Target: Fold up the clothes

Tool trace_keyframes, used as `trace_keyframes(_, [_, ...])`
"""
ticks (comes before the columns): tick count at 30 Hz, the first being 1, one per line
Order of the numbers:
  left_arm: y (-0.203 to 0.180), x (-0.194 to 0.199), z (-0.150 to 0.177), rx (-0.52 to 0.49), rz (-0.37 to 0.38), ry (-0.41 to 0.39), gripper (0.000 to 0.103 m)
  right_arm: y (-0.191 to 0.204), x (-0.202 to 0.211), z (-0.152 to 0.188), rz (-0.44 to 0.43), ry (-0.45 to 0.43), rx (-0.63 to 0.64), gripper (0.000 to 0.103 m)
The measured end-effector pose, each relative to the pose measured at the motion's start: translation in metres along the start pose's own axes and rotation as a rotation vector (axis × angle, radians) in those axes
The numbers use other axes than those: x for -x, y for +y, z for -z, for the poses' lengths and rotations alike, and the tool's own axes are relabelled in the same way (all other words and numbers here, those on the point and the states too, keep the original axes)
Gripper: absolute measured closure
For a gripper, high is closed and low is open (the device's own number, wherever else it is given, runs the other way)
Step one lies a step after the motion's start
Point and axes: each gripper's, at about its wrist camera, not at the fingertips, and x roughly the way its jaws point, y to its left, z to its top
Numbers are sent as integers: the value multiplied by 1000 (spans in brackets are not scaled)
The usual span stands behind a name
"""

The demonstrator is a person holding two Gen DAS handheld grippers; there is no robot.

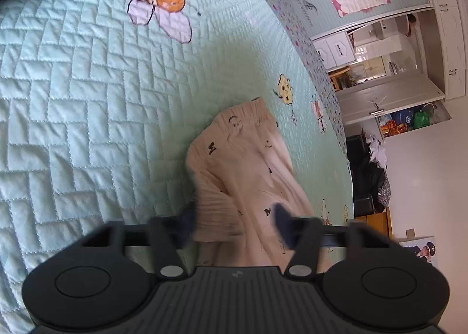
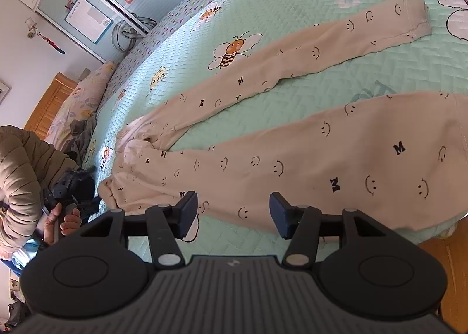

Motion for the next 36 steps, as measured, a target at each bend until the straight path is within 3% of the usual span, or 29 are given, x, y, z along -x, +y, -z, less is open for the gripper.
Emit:
trace_keyframes(7, [-2, -6, -1, -21, -33, -13, 77, 1, -4, 1, 9, 2, 0, 42])
trace_keyframes(13, [-24, 7, -2, -148, -117, -53, 83, 2, -7, 0, 13, 2, 1, 42])
trace_keyframes(21, [-61, 34, -5, -287, 20, -90, 84, 1, -12, 2, 19, 5, -8, 38])
trace_keyframes(24, [-74, 26, 3, -376, -66, -88, 84, 2, -12, 2, 9, 1, -4, 37])
trace_keyframes(29, [-69, 28, 4, -429, -176, -68, 85, -2, -8, 2, 17, -12, -18, 37])
trace_keyframes(32, [-65, 46, -3, -452, -200, -63, 86, -4, -8, 0, 21, -18, -24, 37])
trace_keyframes(36, [-68, 88, -29, -495, -304, -133, 85, -4, -10, -2, 15, -17, -26, 37])
